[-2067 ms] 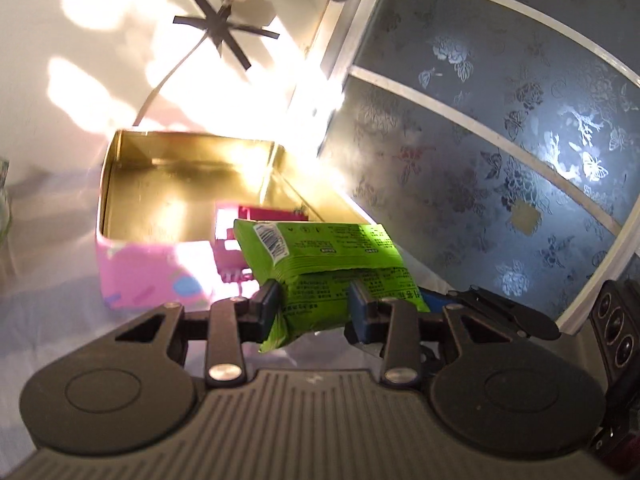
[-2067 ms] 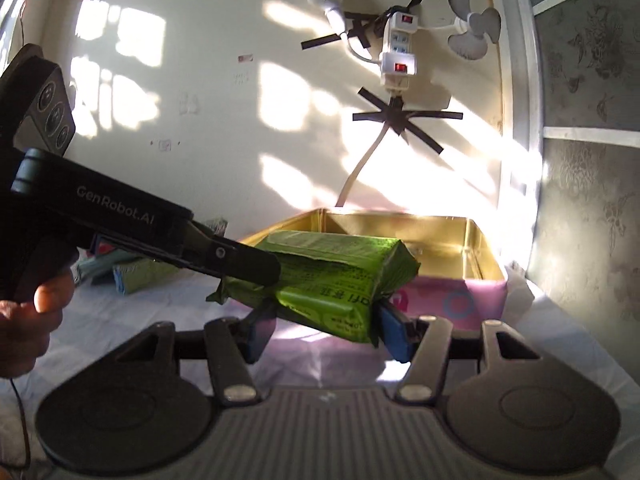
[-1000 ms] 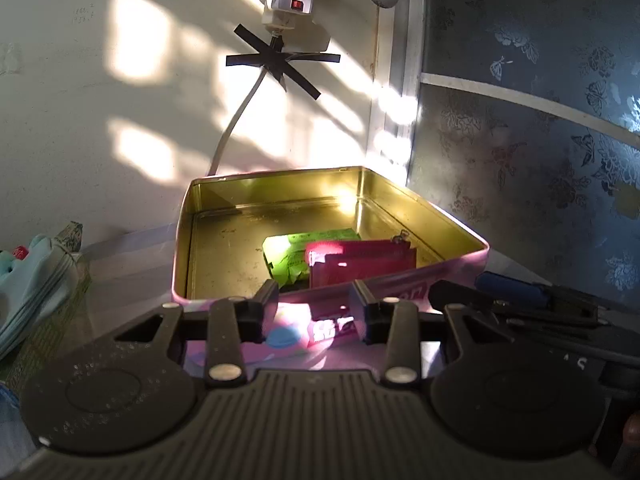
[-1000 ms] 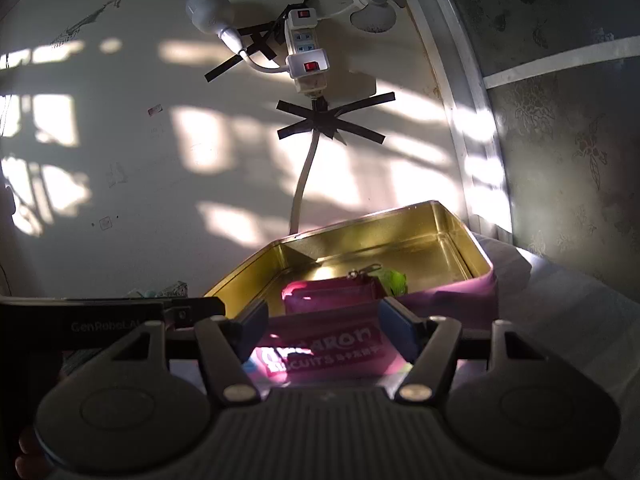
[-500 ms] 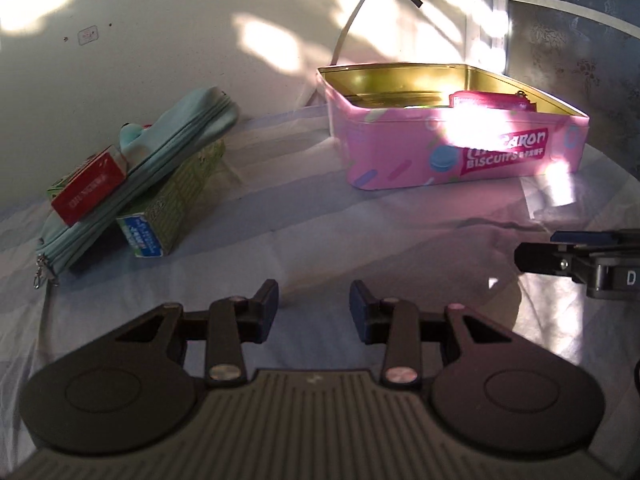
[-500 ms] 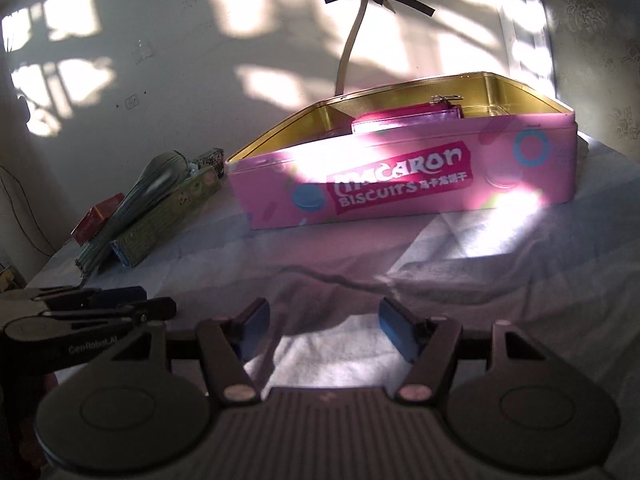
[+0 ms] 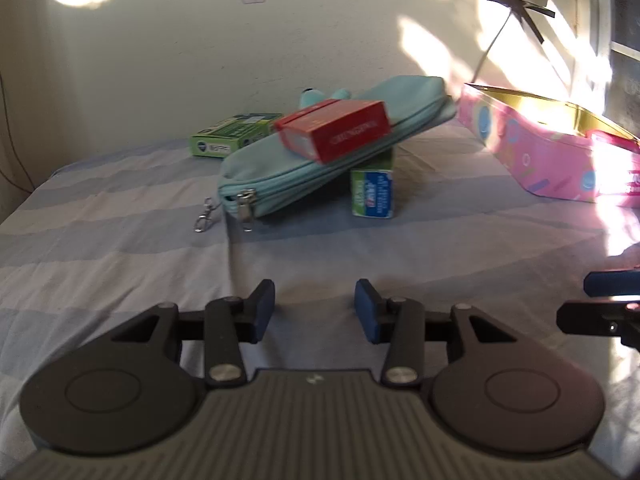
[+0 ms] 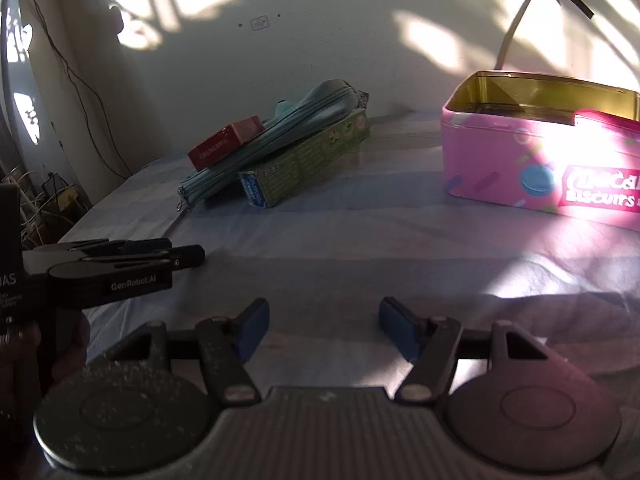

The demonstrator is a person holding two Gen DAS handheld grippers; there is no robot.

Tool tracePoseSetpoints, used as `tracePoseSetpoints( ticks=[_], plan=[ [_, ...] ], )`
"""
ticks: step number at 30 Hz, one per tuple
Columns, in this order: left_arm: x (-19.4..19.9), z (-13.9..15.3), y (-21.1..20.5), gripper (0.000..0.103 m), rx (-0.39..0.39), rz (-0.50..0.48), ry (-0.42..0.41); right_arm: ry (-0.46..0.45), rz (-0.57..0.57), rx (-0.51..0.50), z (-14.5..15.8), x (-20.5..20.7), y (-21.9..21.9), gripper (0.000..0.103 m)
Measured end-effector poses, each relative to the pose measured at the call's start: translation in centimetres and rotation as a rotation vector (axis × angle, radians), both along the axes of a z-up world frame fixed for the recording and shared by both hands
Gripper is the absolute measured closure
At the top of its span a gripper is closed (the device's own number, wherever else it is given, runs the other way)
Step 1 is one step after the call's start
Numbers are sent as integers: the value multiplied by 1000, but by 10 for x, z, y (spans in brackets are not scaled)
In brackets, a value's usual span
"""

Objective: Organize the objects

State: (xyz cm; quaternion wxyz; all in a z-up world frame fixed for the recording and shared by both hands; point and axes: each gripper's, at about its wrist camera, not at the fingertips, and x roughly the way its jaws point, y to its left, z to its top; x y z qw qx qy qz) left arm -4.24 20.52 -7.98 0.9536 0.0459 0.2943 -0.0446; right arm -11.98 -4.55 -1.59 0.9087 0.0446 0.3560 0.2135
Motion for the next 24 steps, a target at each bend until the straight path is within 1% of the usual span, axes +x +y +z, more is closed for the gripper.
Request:
tracePoseSetpoints(
  ticks=[2,4,6,8,10,12,16,18,19,20,21,22,23,24],
  plan=[
    [2,-2,21,55,-22,42,-8,-9,37,1,4,4,14,43],
    [4,-1,40,55,-84,73,-8,-22,56,21,10,11,27,44],
    [5,-1,48,57,-113,91,-13,-38,60,57,19,22,34,44],
    [4,-2,47,56,-113,90,-20,-35,50,108,28,36,38,44],
    [5,-3,40,56,-77,79,-24,12,51,208,35,54,39,44],
    [6,-3,38,56,-67,68,-25,77,28,329,37,78,40,44],
    [5,-3,47,56,-126,70,-29,186,-26,476,29,117,46,44],
    [4,-3,48,56,-137,71,-30,258,-46,558,20,137,48,44],
    [4,-4,47,56,-134,71,-30,292,-58,602,16,144,49,46],
    [4,-4,46,55,-128,71,-29,324,-69,642,11,151,48,57],
    [4,-4,45,55,-124,70,-29,353,-82,674,7,154,48,73],
    [3,-4,45,55,-123,70,-29,370,-82,696,4,156,46,77],
    [2,-4,45,55,-126,70,-30,386,-83,718,0,154,43,77],
    [3,-4,46,55,-134,70,-30,387,-80,714,-1,150,40,77]
  ],
)
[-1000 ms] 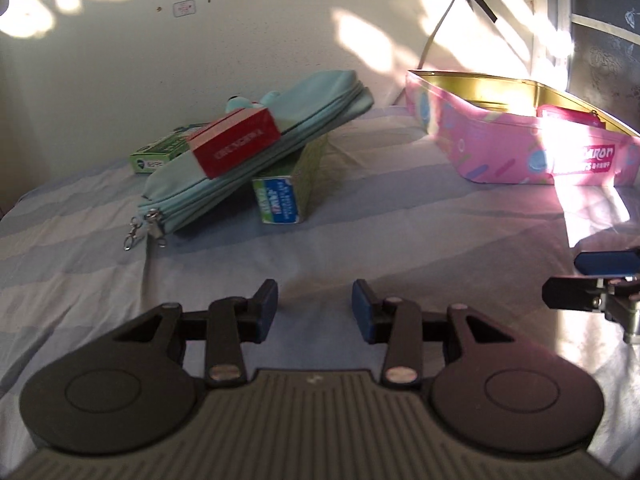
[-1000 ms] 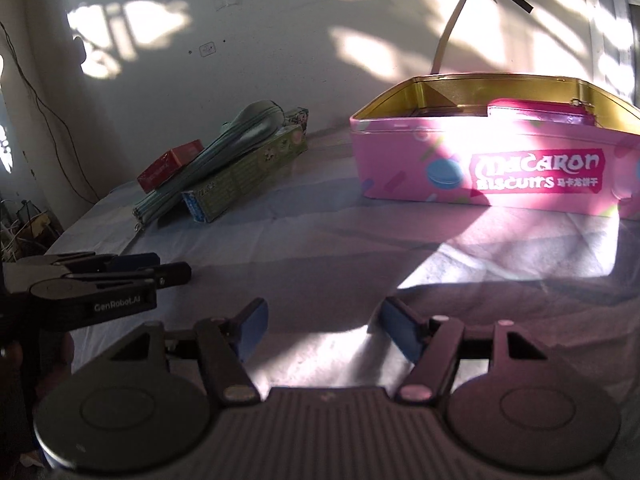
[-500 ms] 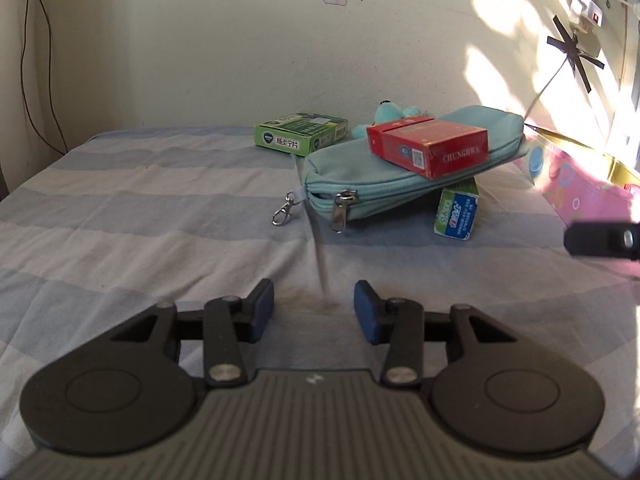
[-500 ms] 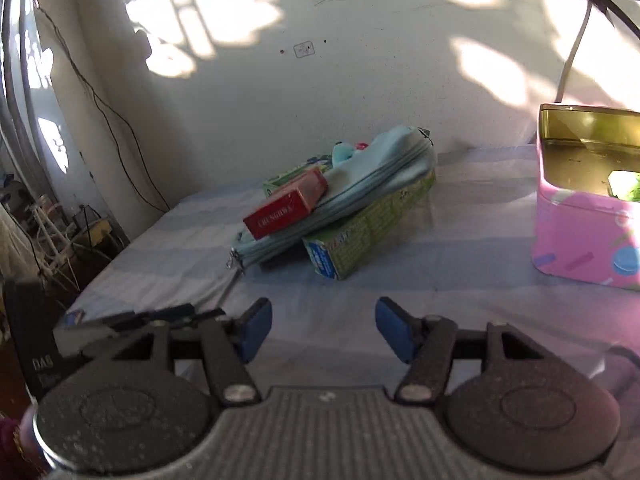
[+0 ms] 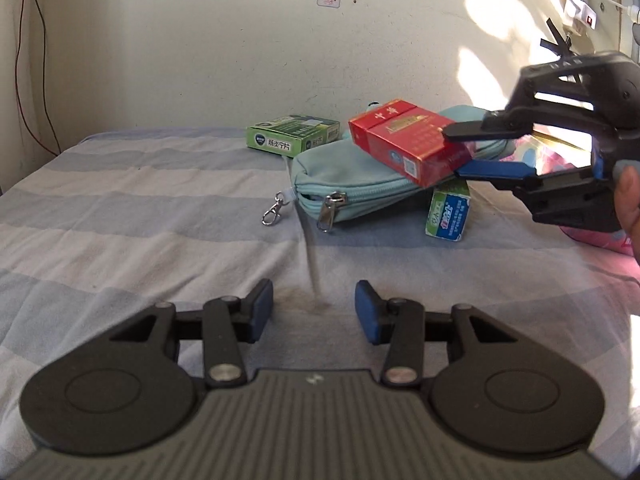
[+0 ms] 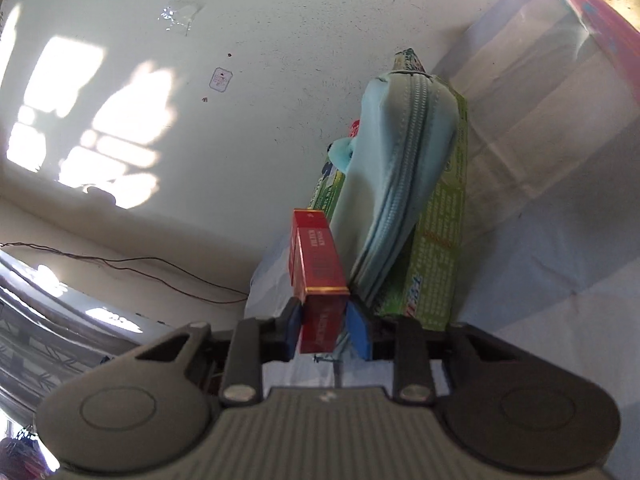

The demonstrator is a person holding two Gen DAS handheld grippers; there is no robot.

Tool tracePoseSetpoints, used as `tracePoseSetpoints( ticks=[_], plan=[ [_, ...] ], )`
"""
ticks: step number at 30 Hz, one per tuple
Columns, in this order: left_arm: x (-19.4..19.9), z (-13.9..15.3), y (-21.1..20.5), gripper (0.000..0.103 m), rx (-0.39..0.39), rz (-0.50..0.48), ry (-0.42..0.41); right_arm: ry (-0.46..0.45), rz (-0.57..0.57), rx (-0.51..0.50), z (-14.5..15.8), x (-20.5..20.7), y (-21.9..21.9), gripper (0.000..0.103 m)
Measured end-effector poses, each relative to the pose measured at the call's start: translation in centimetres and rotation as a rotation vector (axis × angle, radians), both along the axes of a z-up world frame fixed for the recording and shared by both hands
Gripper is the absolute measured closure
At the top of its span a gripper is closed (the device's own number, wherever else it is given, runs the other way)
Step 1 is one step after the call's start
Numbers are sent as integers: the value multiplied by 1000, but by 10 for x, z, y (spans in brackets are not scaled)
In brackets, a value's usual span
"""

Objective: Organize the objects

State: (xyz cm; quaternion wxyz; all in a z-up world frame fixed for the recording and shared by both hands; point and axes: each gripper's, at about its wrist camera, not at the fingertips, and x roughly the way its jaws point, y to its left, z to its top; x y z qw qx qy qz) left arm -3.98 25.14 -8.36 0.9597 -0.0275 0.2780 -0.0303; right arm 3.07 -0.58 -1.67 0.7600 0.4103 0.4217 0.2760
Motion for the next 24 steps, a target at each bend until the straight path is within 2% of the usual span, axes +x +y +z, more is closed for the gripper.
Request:
tracePoseSetpoints(
  ticks=[4,6,10,12,15,17,19,21,24],
  plan=[
    [1,0,3,55,-20,-4,-1,-13,68,-13,-2,-41,-38,77],
    [0,0,7,55,-54,-24,-2,1,100,-29,-6,-67,-67,77],
    [-2,2,9,57,-103,-82,5,19,109,-115,-12,-119,-133,77],
    [-5,6,-4,57,-141,-143,16,-21,18,-262,-6,-145,-162,70],
    [-12,19,-41,58,-207,-306,21,-192,-128,-558,11,-187,-183,56],
    [-15,26,-72,58,-203,-420,33,-267,-137,-632,15,-204,-182,54],
    [-13,31,-99,58,-182,-508,42,-334,-79,-634,15,-217,-173,53],
    [-10,32,-124,58,-155,-576,53,-389,2,-672,16,-219,-148,47],
    [-7,29,-147,58,-127,-634,85,-454,65,-776,11,-216,-114,42]
  ],
)
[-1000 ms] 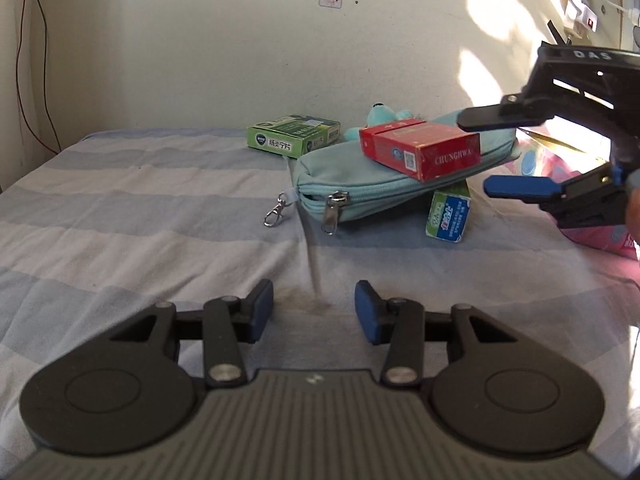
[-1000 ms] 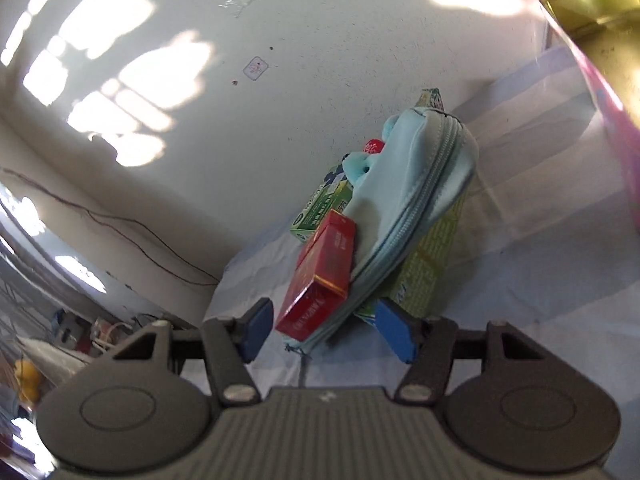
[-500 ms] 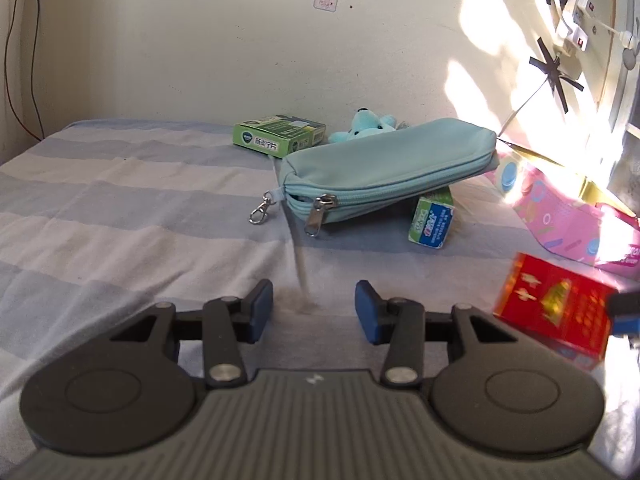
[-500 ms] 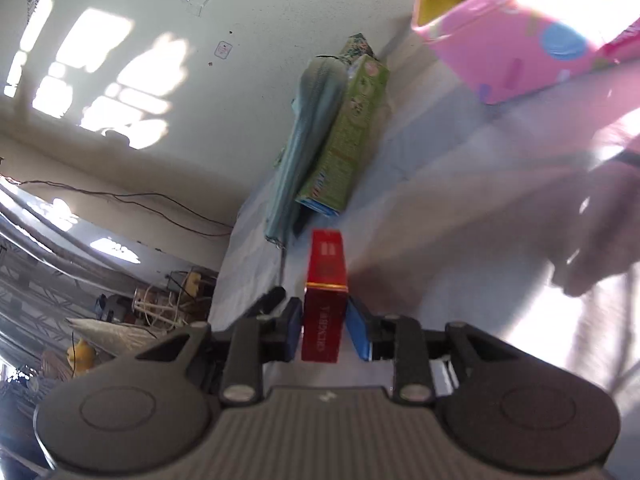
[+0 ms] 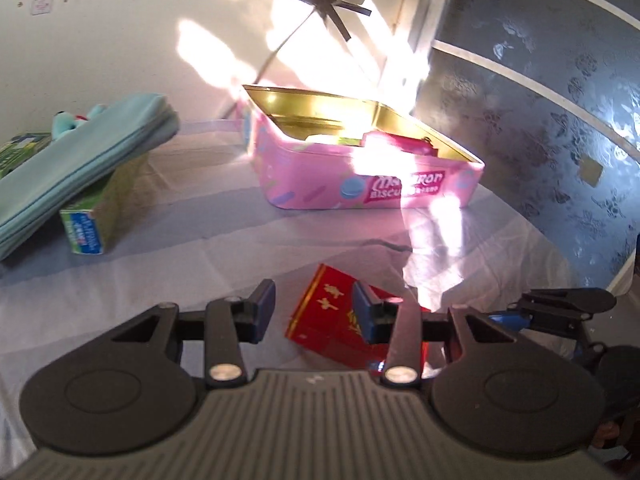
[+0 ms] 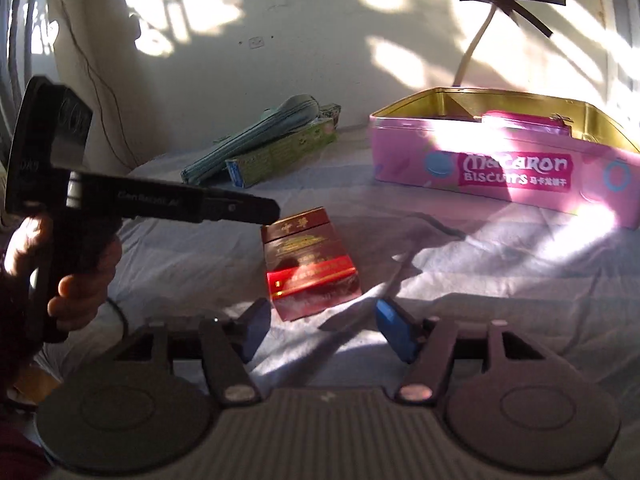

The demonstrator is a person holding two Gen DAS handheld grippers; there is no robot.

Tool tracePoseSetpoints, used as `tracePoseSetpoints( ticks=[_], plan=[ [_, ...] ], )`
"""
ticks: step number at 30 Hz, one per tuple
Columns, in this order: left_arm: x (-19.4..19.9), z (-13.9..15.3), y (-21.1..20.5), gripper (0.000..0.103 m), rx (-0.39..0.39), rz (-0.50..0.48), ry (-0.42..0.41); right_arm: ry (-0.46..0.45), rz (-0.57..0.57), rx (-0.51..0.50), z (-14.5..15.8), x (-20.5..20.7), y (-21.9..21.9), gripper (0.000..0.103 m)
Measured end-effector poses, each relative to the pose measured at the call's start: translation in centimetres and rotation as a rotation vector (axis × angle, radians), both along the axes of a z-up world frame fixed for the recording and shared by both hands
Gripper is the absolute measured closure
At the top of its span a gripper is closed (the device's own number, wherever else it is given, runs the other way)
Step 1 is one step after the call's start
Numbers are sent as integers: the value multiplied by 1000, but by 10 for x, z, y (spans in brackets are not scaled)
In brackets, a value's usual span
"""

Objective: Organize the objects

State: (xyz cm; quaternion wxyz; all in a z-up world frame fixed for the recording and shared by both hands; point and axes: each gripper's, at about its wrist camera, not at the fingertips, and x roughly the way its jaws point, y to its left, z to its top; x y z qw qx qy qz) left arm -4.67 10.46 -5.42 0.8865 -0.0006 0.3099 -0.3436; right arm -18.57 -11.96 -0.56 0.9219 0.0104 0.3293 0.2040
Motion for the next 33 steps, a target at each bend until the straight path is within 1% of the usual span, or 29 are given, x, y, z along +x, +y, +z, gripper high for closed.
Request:
tracePoseSetpoints(
  ticks=[1,3,4,5,7,8,10,11,13,15,17,18,21,24,26,29,31,32,33],
  plan=[
    [2,-3,-5,58,11,-2,14,-7,5,-30,-3,4,7,42],
    [6,-12,-11,58,12,-16,78,-6,9,-56,-8,13,15,42],
    [4,-14,-12,58,0,-7,73,-3,14,-53,-11,17,16,41],
    [2,-14,-14,58,6,-3,60,-25,3,-61,-13,18,18,43],
    [3,-7,-18,60,26,10,41,-63,-33,-94,-13,21,19,59],
    [5,1,-18,60,21,9,25,-77,-48,-75,-10,22,16,64],
    [9,21,-19,60,-8,-4,-21,-99,-72,-5,-2,25,6,66],
    [12,32,-20,60,-24,-14,-49,-115,-82,13,2,27,2,69],
    [19,57,-28,60,-50,-31,-114,-163,-100,26,12,31,-3,70],
    [27,72,-41,60,-45,-28,-160,-212,-134,23,24,41,-6,70],
    [35,79,-52,60,-29,-19,-203,-269,-185,26,37,54,-12,70],
    [42,82,-58,60,-30,-14,-203,-289,-213,28,42,62,-16,70],
    [60,84,-70,60,-48,-11,-185,-318,-283,41,50,87,-31,70],
    [74,79,-82,60,-35,3,-191,-311,-313,51,49,112,-43,69],
    [85,74,-89,60,-27,14,-180,-323,-322,18,46,124,-44,68],
    [100,63,-97,60,-21,35,-141,-311,-336,-41,36,145,-43,65],
    [110,52,-104,60,-10,35,-104,-311,-389,-88,27,158,-45,66],
    [112,48,-107,60,3,47,-90,-309,-420,-101,23,161,-47,66],
    [113,44,-109,60,16,59,-80,-299,-441,-93,21,164,-50,66]
  ],
)
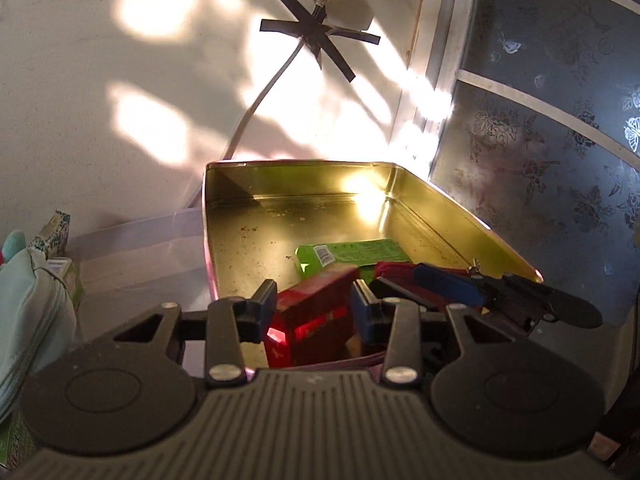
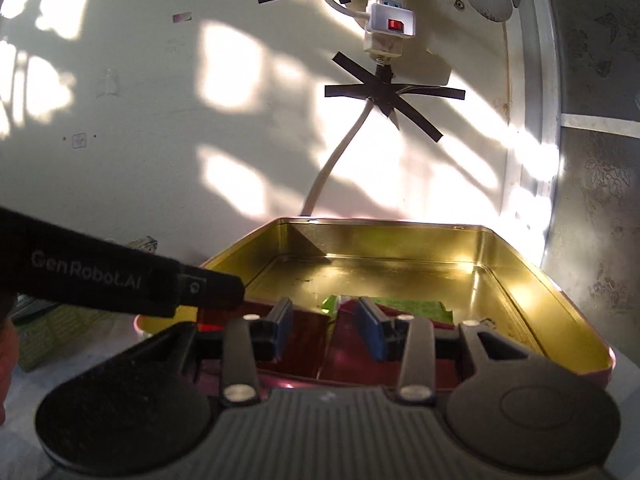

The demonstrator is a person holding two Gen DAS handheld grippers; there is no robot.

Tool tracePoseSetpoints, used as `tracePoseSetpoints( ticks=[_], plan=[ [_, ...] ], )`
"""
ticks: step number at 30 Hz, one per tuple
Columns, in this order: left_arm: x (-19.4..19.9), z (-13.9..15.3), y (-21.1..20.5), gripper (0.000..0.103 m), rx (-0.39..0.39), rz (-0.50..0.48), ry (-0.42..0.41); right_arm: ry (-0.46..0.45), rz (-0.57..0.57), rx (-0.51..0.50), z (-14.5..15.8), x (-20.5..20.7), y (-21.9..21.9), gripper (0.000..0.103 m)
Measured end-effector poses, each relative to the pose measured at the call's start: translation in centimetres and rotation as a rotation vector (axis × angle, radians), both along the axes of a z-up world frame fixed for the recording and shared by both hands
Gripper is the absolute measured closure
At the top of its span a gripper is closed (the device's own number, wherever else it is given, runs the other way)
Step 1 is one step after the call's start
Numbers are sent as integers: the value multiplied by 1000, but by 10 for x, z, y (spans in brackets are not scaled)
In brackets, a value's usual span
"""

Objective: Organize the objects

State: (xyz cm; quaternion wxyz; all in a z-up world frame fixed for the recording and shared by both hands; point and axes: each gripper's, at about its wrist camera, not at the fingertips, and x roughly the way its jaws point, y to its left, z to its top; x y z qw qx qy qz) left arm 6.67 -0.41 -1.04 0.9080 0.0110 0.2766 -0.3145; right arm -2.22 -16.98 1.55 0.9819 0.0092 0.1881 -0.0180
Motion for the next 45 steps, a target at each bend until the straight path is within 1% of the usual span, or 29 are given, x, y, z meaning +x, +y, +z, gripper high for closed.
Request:
tracePoseSetpoints(
  ticks=[2,4,9,11,12,14,17,22,24,27,30,33,35,38,40,41,42,43,45],
  plan=[
    [-3,-3,5,59,-25,1,10,6,-2,56,-2,-5,-8,66],
    [-10,-3,9,59,-34,-1,5,-11,-6,61,-2,-15,-10,66],
    [-40,-1,23,59,-41,-2,-34,-39,3,110,0,-46,-6,66],
    [-53,-2,29,59,-30,8,-42,-52,2,115,0,-60,-1,62],
    [-59,-4,31,59,-19,16,-43,-47,5,129,-1,-67,0,62],
    [-70,-8,36,59,-4,23,-45,-25,10,152,-5,-77,2,62],
    [-81,-16,41,59,32,40,-34,32,23,178,-13,-86,6,62],
    [-88,-36,54,59,100,79,0,116,57,192,-26,-93,22,62],
    [-89,-44,65,59,135,119,13,146,78,189,-29,-94,30,62],
    [-91,-54,85,59,190,194,1,175,115,185,-30,-92,45,62],
    [-92,-61,111,59,208,256,-12,202,175,190,-29,-88,64,62],
    [-93,-69,148,58,201,325,-3,240,254,217,-30,-80,85,62],
    [-95,-72,172,58,177,372,-8,264,299,240,-28,-71,97,62],
    [-95,-74,199,58,181,471,-21,291,354,310,-21,-50,111,62],
    [-95,-74,221,59,86,508,5,296,361,380,-12,-30,118,56],
    [-95,-74,229,59,28,514,19,293,355,416,-8,-19,119,48],
    [-94,-74,232,59,-5,515,26,291,341,458,-3,-7,119,40],
    [-93,-74,233,59,-20,518,28,293,327,498,0,5,119,37],
    [-94,-74,227,59,-9,520,21,301,303,551,5,29,122,30]
  ],
)
